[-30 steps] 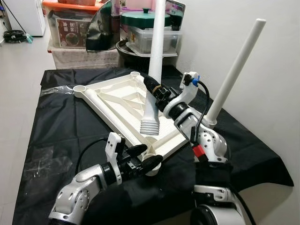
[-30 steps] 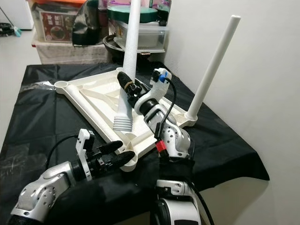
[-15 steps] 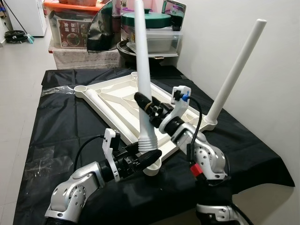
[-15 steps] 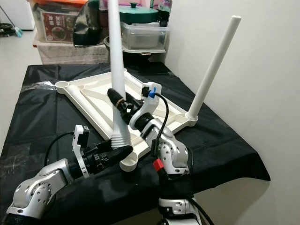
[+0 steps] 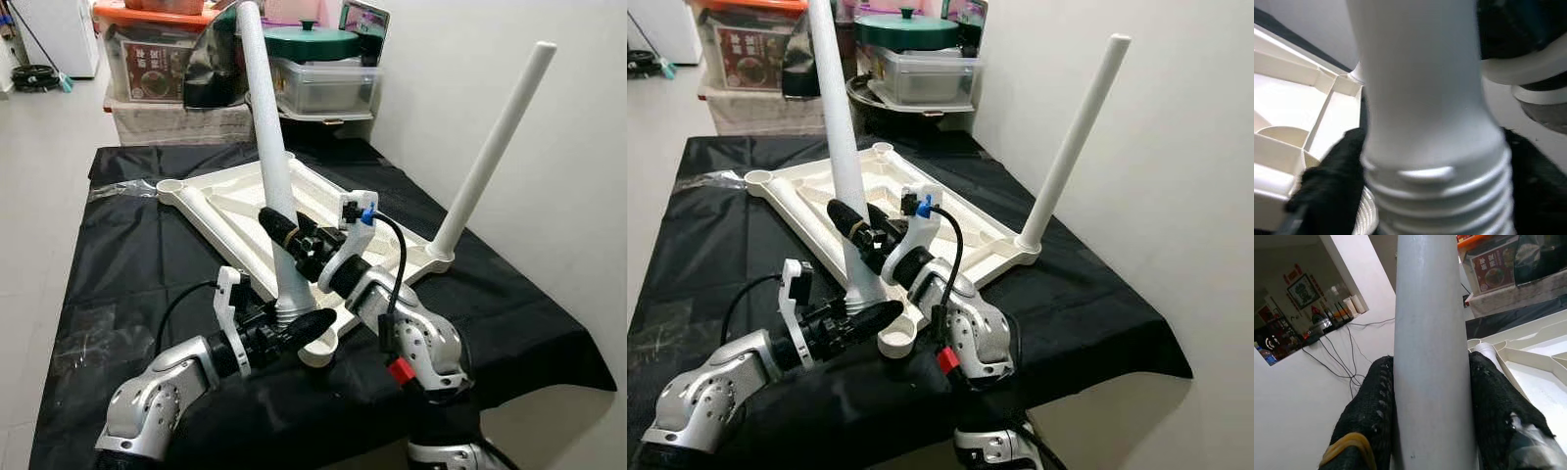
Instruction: Building children table
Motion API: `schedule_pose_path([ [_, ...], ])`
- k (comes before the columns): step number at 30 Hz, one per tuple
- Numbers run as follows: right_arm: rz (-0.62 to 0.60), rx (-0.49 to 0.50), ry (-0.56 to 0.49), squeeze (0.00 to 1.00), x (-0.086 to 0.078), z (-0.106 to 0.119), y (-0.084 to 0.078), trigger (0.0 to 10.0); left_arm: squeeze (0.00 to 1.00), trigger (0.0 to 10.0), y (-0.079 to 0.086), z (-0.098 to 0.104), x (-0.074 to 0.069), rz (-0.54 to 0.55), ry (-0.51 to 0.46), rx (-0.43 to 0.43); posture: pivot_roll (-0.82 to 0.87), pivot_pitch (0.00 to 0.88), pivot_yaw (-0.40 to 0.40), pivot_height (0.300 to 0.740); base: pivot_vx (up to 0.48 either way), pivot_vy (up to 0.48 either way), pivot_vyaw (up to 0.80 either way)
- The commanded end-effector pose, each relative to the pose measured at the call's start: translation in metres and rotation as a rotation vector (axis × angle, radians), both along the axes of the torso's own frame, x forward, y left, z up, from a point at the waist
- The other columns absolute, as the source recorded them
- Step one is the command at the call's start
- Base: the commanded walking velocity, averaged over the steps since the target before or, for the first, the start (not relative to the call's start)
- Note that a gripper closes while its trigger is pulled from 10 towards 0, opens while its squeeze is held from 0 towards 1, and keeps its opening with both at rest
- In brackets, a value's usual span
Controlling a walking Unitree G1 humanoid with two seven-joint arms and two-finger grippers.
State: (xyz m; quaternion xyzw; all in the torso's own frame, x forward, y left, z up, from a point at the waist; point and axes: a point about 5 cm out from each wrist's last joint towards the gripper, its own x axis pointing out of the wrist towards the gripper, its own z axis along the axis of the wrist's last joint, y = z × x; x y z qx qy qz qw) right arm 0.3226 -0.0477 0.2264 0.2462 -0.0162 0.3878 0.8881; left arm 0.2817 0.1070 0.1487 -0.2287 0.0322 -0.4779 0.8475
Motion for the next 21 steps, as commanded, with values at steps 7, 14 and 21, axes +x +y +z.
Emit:
schedule_pose_path([
  [7,0.007,0.035,-0.053,0.0,-0.005,0.009,0.001,0.0,0.0,0.4,-0.002,-0.002,0.003,0.021,-0.001,0.052,0.03,0.0,-0.096,0.74,0.0,0.0,0.0],
  [14,0.045,-0.041,-0.016,0.0,-0.006,0.002,0.004,10.0,0.0,10.0,-0.002,-0.006,-0.001,0.007,-0.042,0.144,0.04,0.0,-0.097,0.74,0.0,0.0,0.0],
  [21,0.033,-0.118,0.017,1.0,0.001,-0.004,-0.005,10.0,0.0,10.0,0.0,-0.018,-0.009,-0.04,-0.154,0.392,0.05,0.0,-0.102,0.74,0.0,0.0,0.0],
])
